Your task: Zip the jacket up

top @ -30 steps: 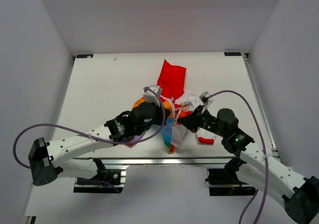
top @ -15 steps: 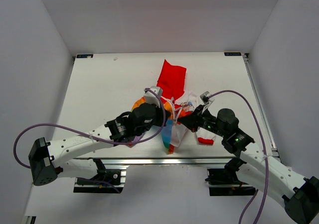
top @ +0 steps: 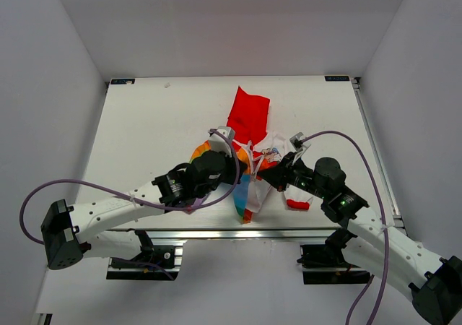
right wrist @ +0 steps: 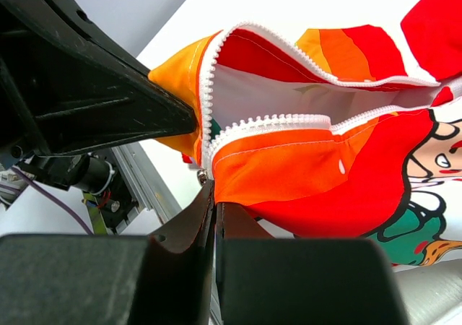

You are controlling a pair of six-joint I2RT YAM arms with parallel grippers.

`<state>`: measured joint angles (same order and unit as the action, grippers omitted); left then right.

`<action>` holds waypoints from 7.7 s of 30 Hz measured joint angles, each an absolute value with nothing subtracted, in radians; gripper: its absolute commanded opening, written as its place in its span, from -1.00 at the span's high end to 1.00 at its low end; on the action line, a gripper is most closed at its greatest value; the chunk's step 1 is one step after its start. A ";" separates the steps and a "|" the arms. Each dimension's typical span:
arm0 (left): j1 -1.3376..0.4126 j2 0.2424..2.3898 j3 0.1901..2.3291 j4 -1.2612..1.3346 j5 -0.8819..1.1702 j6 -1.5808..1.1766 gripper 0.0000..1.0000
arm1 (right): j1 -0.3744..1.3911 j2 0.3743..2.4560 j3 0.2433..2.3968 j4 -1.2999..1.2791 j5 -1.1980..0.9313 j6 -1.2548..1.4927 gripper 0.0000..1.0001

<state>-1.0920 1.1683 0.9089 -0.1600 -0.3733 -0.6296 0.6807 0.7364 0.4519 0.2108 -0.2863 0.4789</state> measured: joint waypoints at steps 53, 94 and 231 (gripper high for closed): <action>-0.998 1.158 0.780 -0.080 -0.136 -0.647 0.06 | 0.660 0.883 0.509 0.130 -0.440 0.489 1.00; -0.832 1.151 0.584 0.302 0.355 -0.811 0.44 | 0.660 0.846 0.496 0.138 -0.379 0.517 1.00; -0.932 1.189 0.614 0.219 0.138 -0.993 1.00 | 0.657 0.756 0.198 0.527 -0.454 0.831 0.31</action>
<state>-0.9318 1.1889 0.6140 0.2188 0.1383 -0.9928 0.6567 0.7563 0.1982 0.5274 -0.4538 0.8310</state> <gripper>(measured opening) 0.022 0.344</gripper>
